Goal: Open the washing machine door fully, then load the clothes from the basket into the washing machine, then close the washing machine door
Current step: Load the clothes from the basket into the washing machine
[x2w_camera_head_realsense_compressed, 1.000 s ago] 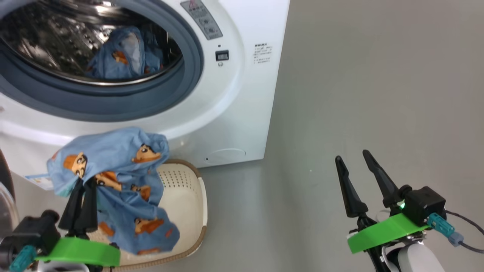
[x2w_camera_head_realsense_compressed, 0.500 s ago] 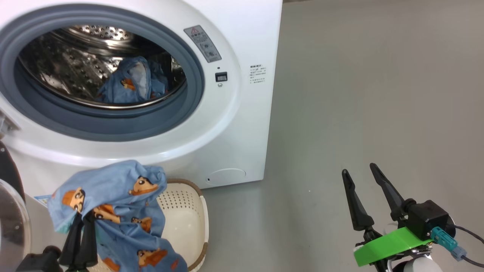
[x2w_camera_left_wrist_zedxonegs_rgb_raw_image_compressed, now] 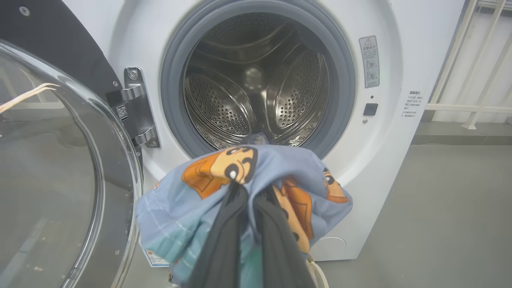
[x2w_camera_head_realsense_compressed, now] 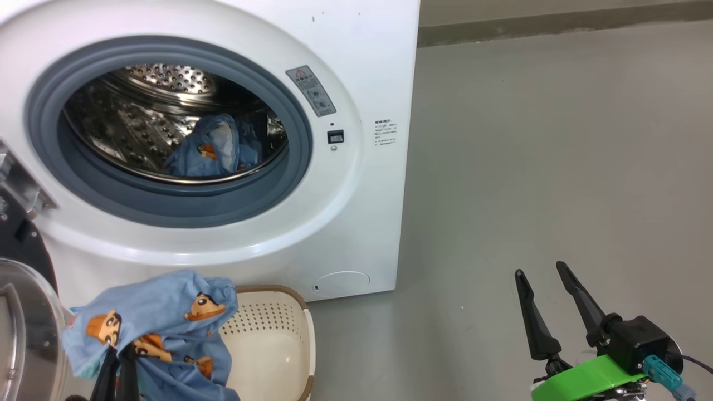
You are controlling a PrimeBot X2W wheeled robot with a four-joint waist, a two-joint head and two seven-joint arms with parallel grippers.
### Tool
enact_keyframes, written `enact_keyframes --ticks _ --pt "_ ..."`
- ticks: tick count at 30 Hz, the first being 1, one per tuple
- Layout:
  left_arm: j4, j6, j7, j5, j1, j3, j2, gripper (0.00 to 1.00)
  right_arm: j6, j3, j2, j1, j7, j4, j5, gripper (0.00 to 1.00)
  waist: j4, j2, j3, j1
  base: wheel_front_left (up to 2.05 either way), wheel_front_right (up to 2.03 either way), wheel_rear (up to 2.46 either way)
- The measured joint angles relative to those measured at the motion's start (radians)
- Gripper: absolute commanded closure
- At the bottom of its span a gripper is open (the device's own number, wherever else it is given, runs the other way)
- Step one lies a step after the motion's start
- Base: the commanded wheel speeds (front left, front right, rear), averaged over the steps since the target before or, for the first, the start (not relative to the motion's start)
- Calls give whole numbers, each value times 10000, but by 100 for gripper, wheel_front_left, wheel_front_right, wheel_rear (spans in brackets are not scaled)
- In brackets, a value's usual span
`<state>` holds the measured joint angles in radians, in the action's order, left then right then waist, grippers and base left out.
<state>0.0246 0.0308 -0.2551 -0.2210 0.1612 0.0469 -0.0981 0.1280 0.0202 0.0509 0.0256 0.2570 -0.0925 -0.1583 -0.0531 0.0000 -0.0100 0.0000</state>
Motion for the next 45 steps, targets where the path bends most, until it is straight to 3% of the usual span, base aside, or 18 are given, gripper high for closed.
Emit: enact_keyframes --ticks 36,45 --pt "-40 -545 0 236 215 393 466 100 0 136 -6 -86 -2 -59 -150 0 334 0 -11 0 0 0 0" --pt "-734 -711 -2 -4 -1182 378 520 100 0 326 -8 -26 -2 -84 -253 0 119 0 -739 0 0 0 0"
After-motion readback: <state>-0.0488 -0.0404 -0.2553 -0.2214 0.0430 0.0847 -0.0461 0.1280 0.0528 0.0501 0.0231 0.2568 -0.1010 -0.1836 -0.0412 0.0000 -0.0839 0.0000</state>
